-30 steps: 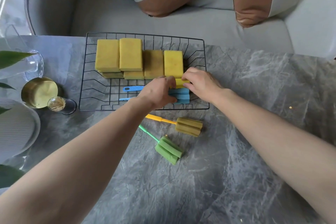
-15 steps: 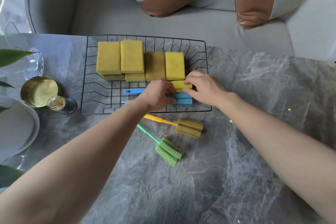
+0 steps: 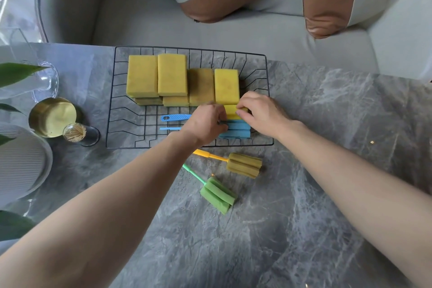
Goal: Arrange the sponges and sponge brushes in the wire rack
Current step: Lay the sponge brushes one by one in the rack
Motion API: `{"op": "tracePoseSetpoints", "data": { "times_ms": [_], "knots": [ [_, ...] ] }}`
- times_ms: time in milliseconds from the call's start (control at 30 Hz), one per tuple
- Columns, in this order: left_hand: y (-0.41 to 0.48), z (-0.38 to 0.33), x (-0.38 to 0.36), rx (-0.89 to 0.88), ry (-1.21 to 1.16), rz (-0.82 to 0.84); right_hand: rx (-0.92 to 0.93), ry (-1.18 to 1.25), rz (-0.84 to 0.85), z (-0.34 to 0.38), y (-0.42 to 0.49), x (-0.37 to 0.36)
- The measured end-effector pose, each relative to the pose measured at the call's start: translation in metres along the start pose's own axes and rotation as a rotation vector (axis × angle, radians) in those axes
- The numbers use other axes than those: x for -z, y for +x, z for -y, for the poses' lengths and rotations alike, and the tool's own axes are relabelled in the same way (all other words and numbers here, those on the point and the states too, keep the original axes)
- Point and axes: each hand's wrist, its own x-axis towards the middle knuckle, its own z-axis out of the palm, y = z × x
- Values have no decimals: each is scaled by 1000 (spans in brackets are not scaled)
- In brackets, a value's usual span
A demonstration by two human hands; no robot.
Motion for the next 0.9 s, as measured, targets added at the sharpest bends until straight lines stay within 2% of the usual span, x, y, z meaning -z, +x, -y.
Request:
{"op": "tracePoseSetpoints", "data": {
  "times_ms": [200, 300, 533, 767, 833, 900],
  "knots": [
    [-9, 17, 13, -36, 153, -6, 95, -238, 69, -8, -17, -3],
    [-13, 19, 11, -46, 194, 56, 99, -233, 50, -11, -19, -8],
    [-13, 18, 12, -34, 218, 85, 66, -219, 20, -5, -21, -14],
    [-44, 16, 32, -114, 137, -20, 99, -185, 54, -4, -32, 5],
    [-65, 14, 36, -185, 147, -63, 95, -144, -7, 0, -42, 11],
    [-90, 11, 36, -275, 159, -93, 94, -79, -138, 8, -60, 12]
  ]
}}
